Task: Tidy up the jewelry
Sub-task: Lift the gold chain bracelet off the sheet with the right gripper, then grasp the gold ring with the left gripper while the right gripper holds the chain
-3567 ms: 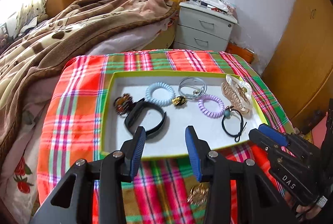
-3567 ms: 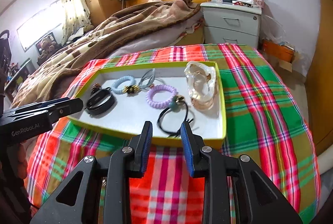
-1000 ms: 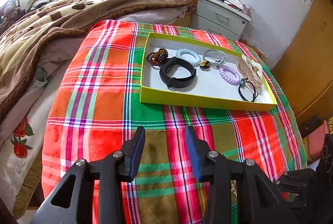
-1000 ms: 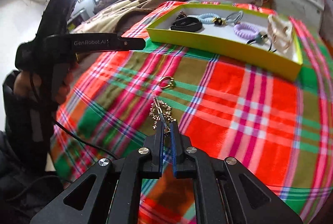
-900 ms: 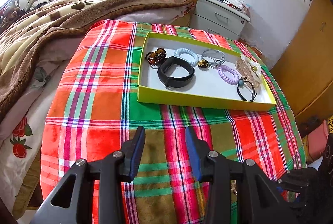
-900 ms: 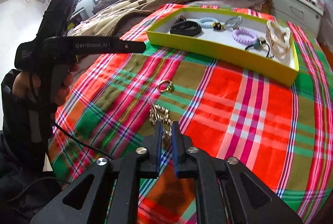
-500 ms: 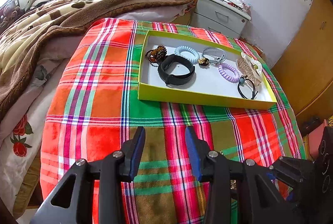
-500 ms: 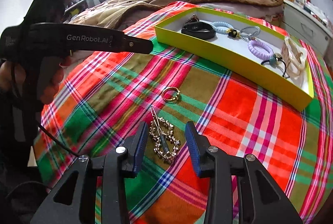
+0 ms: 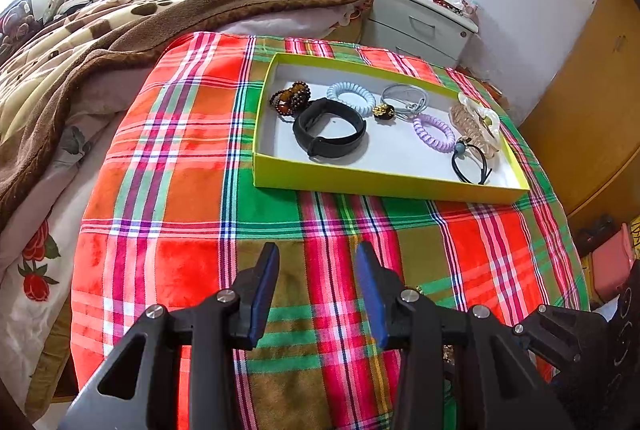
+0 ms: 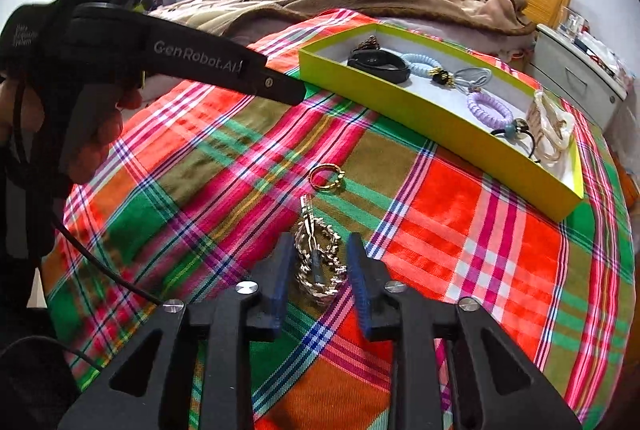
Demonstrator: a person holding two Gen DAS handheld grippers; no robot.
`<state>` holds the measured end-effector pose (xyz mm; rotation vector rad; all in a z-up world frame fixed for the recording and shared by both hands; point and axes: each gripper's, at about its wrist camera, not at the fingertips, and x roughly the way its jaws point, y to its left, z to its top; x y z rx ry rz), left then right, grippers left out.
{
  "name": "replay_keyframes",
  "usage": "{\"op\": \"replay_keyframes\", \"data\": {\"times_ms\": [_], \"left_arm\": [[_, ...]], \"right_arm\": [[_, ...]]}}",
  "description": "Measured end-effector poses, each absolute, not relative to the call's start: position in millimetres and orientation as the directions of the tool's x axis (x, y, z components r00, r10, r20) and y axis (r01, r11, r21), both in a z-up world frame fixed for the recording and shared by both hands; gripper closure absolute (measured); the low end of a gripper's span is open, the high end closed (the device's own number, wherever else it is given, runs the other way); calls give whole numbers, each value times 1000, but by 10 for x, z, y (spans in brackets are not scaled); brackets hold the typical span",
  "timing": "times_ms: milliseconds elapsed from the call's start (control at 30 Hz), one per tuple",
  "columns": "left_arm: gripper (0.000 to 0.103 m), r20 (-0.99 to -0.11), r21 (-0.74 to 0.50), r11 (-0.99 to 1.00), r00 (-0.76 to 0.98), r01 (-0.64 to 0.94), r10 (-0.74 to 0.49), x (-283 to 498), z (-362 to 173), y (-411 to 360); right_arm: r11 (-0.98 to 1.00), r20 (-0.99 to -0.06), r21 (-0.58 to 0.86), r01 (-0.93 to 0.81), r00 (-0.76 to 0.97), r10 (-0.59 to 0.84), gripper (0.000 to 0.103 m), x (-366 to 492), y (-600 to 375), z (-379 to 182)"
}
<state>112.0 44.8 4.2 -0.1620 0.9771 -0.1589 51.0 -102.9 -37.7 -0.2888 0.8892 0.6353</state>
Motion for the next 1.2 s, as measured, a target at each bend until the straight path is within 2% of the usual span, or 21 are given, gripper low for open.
{"op": "replay_keyframes", "data": {"times_ms": [233,267,333,767,1200], "left_arm": [[61,-809,-215,973,541,88,-228,1107,37,381],[61,-808,-216,972,541,96,-233,1101,36,369],[61,-808,-214,970,538,114,-241,1085,37,334],[61,-823,-154,937,484,312,-296,910,-52,-123],[62,-838,-115,941,478,320,-265,912,-131,-252]], "right_arm": [[823,-769,70,-564,495,405,81,503,-1209,-336],[829,-765,75,-554,502,404,85,505,-1239,-322],[843,-755,90,-530,516,405,85,517,-1310,-290],[891,-720,142,-431,572,392,85,550,-1620,-202],[893,-714,166,-419,574,402,85,545,-1672,-204]]}}
